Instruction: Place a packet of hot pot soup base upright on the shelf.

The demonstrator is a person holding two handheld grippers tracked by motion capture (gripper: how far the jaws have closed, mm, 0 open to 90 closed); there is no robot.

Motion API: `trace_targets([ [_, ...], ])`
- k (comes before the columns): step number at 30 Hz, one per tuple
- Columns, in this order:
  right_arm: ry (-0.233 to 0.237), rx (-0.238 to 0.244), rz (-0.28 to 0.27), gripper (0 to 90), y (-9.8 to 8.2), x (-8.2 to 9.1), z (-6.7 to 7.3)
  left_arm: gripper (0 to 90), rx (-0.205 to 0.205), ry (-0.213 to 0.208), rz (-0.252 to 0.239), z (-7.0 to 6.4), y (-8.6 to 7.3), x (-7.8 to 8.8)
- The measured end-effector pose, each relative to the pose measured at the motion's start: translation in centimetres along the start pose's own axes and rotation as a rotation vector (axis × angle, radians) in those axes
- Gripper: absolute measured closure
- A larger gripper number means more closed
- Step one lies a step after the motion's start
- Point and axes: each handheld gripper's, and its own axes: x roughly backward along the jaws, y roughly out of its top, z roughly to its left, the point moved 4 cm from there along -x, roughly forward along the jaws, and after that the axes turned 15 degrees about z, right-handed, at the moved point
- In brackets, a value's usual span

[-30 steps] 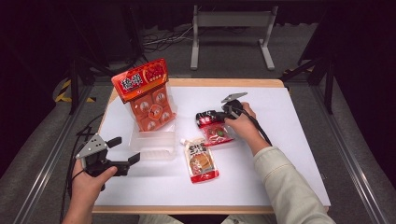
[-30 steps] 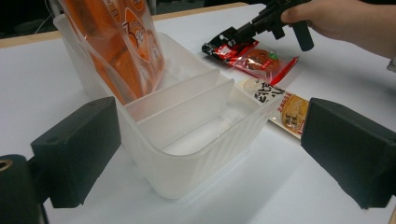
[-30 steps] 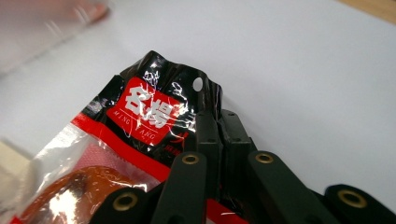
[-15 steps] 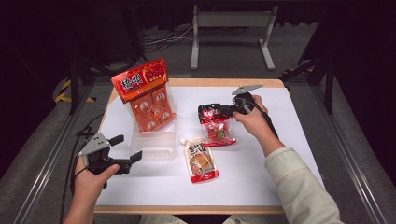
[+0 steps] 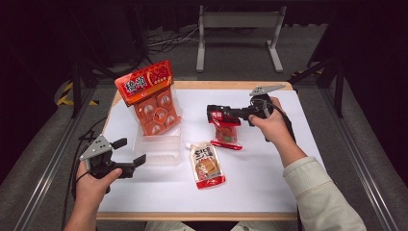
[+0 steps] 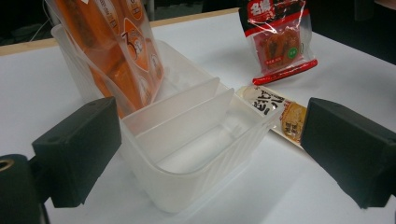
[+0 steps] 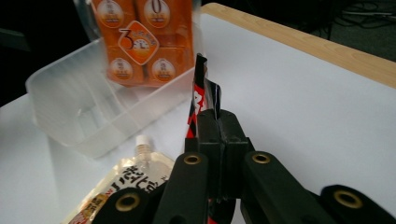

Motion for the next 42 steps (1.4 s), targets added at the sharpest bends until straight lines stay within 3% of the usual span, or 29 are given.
trace_targets([
  [9,0.045,0.091,-0.082,90.0,0.4,1.7,1.7,6.0,-0.026,-0.004,-0.008,0.0,-0.3,0.0],
  [16,0.079,0.147,-0.15,90.0,0.8,3.1,2.8,5.5,-0.033,-0.005,-0.045,0.2,-1.2,0.3],
  [26,0.102,0.185,-0.227,90.0,1.2,4.2,3.6,5.6,-0.016,-0.009,-0.082,0.4,-1.6,0.5],
  [29,0.118,0.189,-0.245,90.0,1.4,4.4,3.9,7.5,-0.022,0.021,-0.117,0.5,-1.5,0.8],
  [31,0.125,0.195,-0.255,90.0,1.5,4.4,4.0,7.2,-0.012,0.018,-0.125,0.6,-1.5,1.0],
  [42,0.127,0.216,-0.27,90.0,2.5,4.4,4.6,5.6,0.004,0.021,-0.096,0.7,-1.9,1.1],
])
